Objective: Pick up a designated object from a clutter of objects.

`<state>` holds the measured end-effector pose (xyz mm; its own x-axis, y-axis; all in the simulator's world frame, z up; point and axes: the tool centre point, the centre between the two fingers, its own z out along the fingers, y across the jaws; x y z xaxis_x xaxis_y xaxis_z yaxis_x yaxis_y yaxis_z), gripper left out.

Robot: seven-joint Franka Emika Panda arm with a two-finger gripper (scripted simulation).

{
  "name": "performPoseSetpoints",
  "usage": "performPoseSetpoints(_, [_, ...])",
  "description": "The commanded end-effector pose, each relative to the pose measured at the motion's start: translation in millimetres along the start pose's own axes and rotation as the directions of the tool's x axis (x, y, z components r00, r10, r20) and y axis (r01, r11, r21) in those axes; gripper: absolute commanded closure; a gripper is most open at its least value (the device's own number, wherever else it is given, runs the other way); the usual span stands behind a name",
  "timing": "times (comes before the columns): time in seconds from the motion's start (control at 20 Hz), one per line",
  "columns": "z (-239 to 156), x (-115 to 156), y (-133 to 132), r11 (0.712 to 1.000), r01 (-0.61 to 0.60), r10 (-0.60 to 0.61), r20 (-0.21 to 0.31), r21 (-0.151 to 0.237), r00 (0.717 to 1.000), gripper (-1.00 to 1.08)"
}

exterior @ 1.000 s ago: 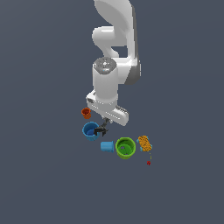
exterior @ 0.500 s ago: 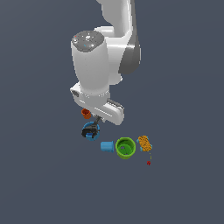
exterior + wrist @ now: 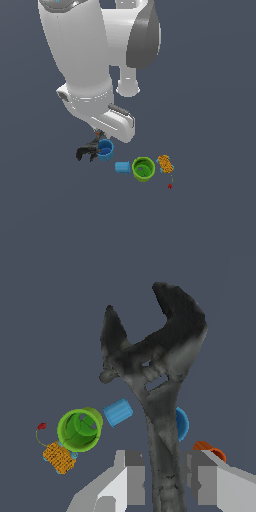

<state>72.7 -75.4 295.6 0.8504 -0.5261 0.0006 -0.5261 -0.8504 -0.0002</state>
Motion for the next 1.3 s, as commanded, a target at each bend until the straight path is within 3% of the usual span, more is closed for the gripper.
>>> performPoseSetpoints(0.0, [-15,11,-1,1.0,0.001,-0.001,0.0,0.0,1.0,1.08])
performPoseSetpoints(0.6, [-65,49,-3,1.0,0.001,-0.001,0.001,0.0,1.0,1.08])
performPoseSetpoints(1.25, [-80,61,-5,1.0,0.001,-0.001,0.001,0.0,1.0,1.08])
